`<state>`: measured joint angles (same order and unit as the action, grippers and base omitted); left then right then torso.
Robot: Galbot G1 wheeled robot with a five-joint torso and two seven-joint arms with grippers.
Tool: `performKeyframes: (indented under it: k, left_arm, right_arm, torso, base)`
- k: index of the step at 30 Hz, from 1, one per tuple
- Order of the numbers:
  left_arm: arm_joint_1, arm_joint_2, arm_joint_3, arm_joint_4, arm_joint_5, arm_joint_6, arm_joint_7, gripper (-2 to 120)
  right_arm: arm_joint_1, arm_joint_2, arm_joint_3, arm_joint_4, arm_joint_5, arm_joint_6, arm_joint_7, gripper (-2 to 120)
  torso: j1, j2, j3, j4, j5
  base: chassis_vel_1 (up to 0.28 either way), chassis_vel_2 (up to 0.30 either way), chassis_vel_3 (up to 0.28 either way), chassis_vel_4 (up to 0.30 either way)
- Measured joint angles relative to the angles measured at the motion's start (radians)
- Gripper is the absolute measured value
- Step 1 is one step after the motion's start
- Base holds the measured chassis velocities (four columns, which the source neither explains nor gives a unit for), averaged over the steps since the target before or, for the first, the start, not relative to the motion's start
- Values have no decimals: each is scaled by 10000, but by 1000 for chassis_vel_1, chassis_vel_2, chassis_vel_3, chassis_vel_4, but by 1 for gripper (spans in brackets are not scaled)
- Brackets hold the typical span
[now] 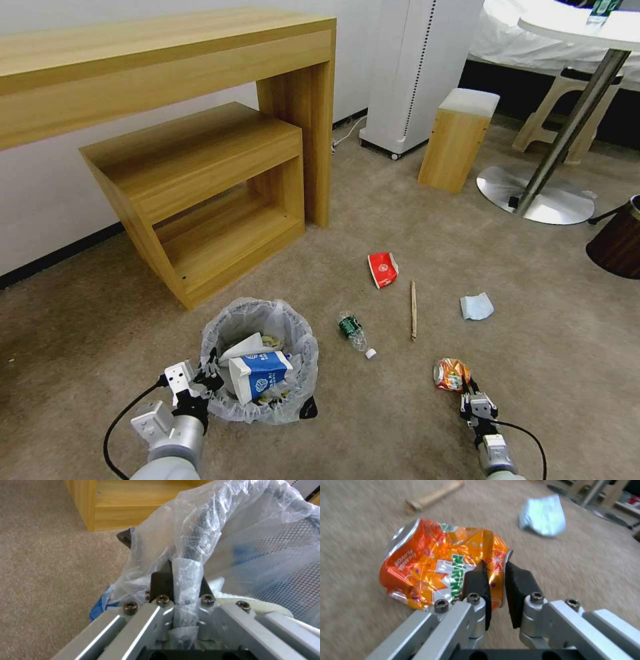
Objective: Pick up the trash bin and place the garbage on the floor into it.
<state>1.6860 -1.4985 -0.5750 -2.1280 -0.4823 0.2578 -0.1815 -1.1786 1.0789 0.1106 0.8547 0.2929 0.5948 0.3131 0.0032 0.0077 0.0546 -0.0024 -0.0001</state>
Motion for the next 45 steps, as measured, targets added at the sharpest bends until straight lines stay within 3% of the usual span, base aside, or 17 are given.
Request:
performKeyframes:
  k: [28, 32, 34, 36, 37, 44, 45]
  left_arm:
    - [-12, 7, 8, -98, -63, 8, -7, 1]
    - [-73, 36, -70, -17, -90, 8, -31, 1]
    - [-87, 23, -67, 59, -90, 10, -32, 1]
    - [-88, 20, -66, 66, -88, 10, -32, 1]
    - [-101, 5, -63, 101, -76, 10, -33, 1]
    - [-126, -38, -28, 118, -52, 10, -33, 1]
    - [-126, -38, -28, 118, -52, 10, -33, 1]
  right_arm:
    - [185, 26, 21, -153, -496, 385, -108, 10]
    - [-97, -476, 9, 802, 387, 859, -1136, 10]
    - [-245, -711, 16, 1231, 1220, 1478, -2369, 10]
    - [-261, -732, 18, 1267, 1302, 1546, -2508, 10]
    - [-405, -908, 79, 1635, 1881, 1995, -3805, 10]
    - [-846, -1388, 307, 3161, 3171, 2206, -6376, 10]
    - [-846, -1388, 307, 3161, 3171, 2206, -6376, 10]
  torso:
    - [0, 0, 0, -2, 2]
    - [0, 0, 0, 0, 2]
    - [1, -1, 0, 0, 2]
    - [0, 0, 1, 0, 2]
    - [0, 0, 1, 0, 2]
    - [0, 0, 0, -2, 2]
    - [0, 0, 0, -2, 2]
  base:
    - [0, 0, 0, 0]
    - [0, 0, 0, 0]
    - [0, 0, 0, 0]
    - [0, 0, 0, 0]
    - [0, 0, 0, 0]
    - [0, 0, 0, 0]
    - [0, 0, 0, 0]
